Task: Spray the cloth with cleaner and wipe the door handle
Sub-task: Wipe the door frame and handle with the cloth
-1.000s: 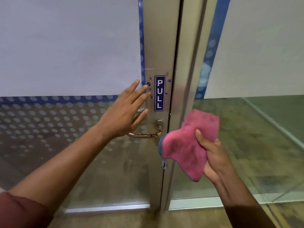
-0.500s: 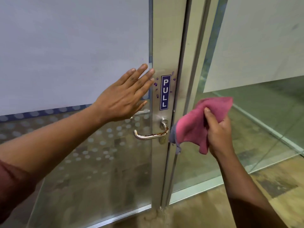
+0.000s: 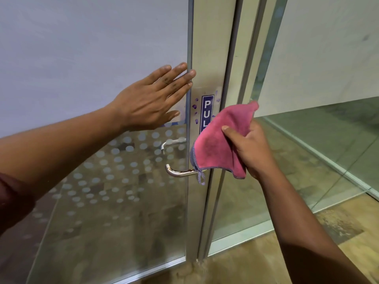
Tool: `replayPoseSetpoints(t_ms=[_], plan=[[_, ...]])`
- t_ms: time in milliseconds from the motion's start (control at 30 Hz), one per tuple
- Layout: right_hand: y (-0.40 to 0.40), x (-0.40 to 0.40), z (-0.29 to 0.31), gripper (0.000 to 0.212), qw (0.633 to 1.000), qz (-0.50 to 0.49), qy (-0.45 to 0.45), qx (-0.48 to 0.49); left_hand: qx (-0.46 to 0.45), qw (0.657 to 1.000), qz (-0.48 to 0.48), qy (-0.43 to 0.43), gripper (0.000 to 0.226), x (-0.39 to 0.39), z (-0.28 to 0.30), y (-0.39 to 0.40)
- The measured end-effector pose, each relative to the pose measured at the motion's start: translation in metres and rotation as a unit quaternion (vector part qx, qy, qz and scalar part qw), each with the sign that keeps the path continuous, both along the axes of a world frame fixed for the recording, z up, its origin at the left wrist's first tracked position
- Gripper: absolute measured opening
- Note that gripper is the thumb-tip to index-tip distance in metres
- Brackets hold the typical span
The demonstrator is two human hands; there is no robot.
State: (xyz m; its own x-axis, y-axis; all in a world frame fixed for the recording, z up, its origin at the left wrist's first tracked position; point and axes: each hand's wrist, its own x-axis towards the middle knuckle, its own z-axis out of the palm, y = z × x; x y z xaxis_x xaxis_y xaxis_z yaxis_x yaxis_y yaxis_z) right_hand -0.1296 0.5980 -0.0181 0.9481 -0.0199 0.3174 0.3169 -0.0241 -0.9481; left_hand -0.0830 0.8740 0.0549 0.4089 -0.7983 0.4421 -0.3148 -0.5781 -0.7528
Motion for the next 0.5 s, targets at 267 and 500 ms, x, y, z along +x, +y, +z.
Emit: replayPoseSetpoints(t_ms=[267, 500], plan=[[0.033, 0.027, 0.002, 0.018, 0.942, -0.1, -0.139, -0.288, 0.038, 0.999, -0.014, -0.002, 0.068, 0.009, -0.006, -0.003], [0.057, 0.038, 0.005, 0.018, 0.896, -0.211, -0.232, -0.314, 0.053, 0.998, -0.009, -0.016, 0.064, 0.014, -0.009, -0.002]])
